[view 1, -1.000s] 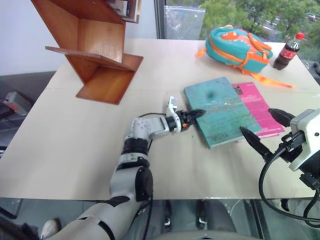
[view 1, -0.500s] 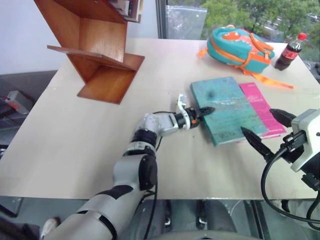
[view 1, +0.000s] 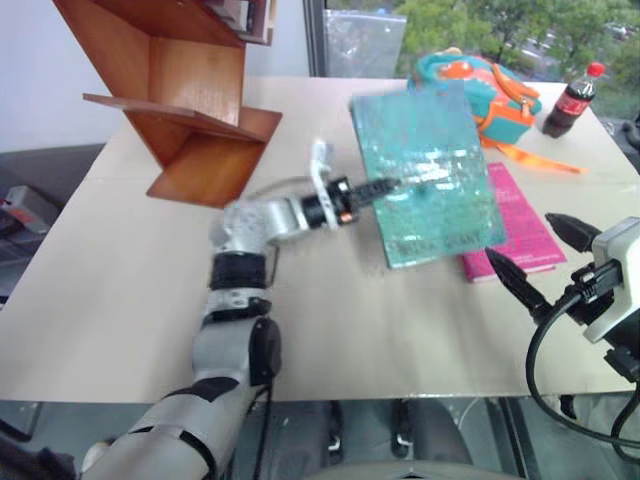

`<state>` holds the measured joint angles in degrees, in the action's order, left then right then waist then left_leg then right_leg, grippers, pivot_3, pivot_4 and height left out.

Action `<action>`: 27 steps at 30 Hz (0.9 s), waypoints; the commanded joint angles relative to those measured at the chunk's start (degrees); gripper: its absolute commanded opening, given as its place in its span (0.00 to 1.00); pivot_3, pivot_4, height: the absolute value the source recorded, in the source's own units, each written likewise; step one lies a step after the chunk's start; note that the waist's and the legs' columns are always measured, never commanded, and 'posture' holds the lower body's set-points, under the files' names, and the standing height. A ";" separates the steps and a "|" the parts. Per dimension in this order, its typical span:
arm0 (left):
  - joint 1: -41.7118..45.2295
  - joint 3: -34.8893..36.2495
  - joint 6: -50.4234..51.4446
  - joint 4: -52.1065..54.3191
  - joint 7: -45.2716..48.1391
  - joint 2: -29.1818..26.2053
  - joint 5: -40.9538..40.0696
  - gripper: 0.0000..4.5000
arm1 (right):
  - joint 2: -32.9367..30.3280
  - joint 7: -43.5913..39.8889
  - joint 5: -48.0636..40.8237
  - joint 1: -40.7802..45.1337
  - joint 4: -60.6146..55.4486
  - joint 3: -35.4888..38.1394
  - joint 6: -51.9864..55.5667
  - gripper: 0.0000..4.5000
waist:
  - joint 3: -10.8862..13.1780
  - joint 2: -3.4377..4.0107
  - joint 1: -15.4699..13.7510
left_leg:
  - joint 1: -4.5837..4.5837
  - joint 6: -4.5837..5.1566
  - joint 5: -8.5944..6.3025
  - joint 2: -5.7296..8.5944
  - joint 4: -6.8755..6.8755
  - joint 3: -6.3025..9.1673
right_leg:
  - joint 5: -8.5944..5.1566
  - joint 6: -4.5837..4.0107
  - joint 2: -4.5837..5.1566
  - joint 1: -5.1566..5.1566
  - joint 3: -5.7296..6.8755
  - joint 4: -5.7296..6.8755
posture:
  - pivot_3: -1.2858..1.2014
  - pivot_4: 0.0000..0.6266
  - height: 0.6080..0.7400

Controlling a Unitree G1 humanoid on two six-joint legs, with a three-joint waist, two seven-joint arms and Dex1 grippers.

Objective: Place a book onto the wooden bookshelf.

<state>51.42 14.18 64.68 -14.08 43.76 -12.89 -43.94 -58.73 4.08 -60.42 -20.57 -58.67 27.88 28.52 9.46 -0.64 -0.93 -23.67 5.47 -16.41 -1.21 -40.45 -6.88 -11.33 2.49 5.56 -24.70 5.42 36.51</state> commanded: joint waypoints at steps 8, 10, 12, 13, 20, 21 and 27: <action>-0.35 -10.69 -61.99 13.54 20.49 -23.57 27.41 0.01 | 4.02 -10.15 5.66 9.53 6.81 -4.51 -0.01 1.00 | -0.01 0.03 0.02 | 0.00 -0.01 -0.01 0.02 0.01 -0.06 | -0.02 -0.08 -0.01 -0.02 0.10 -0.03 | 0.52 0.24 1.00; 3.28 -10.03 -75.12 7.09 20.33 -27.83 32.81 0.01 | 5.02 -12.01 6.51 11.88 8.42 -5.92 -0.09 1.00 | 0.00 0.02 0.01 | -0.01 0.00 -0.01 0.02 0.01 -0.08 | -0.02 -0.09 -0.02 -0.03 0.11 -0.04 | 0.52 0.24 1.00; 6.84 -9.92 -84.33 0.40 20.79 -31.44 35.71 0.01 | 5.91 -13.73 7.55 13.62 9.60 -7.01 0.08 1.00 | 0.01 0.00 0.03 | -0.05 0.01 -0.01 0.02 0.00 -0.07 | -0.01 -0.08 -0.05 -0.05 0.14 -0.07 | 0.52 0.24 1.00; 8.48 -10.17 -87.77 -2.80 21.38 -33.22 36.84 0.01 | 6.32 -14.38 8.12 14.34 10.15 -7.47 0.22 1.00 | 0.01 0.00 0.04 | -0.05 0.01 -0.01 0.02 0.00 -0.08 | 0.00 -0.06 -0.06 -0.05 0.12 -0.11 | 0.52 0.24 1.00; 20.64 -13.97 -100.01 -20.89 28.10 -43.66 42.22 0.01 | 8.87 -17.63 11.31 18.14 12.15 -10.18 0.95 1.00 | 0.04 -0.05 0.06 | -0.15 0.04 -0.02 0.00 0.07 -0.10 | -0.03 0.05 -0.12 -0.08 0.21 -0.22 | 0.52 0.24 1.00; 21.84 -14.70 -100.27 -22.77 29.20 -44.50 42.95 0.01 | 9.25 -17.91 11.83 18.61 12.27 -10.60 1.07 1.00 | 0.04 -0.05 0.04 | -0.15 0.04 -0.02 0.00 0.07 -0.09 | -0.05 0.07 -0.12 -0.08 0.22 -0.24 | 0.52 0.24 1.00; 29.94 -21.04 -103.80 -39.06 29.57 -50.09 53.85 0.01 | 11.58 -19.36 13.66 22.25 12.91 -13.24 1.93 1.00 | 0.05 -0.07 0.19 | -0.10 0.07 -0.04 0.00 0.07 -0.18 | -0.14 0.24 -0.15 -0.09 0.14 -0.21 | 0.52 0.24 1.00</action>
<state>78.85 -7.02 -38.02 -50.58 74.40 -61.42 8.14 -47.32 -14.74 -47.26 0.57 -44.89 14.21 30.60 9.51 -0.71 -0.74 -23.79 5.54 -16.45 -1.23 -40.38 -7.05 -11.47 2.73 5.41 -24.80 5.57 36.31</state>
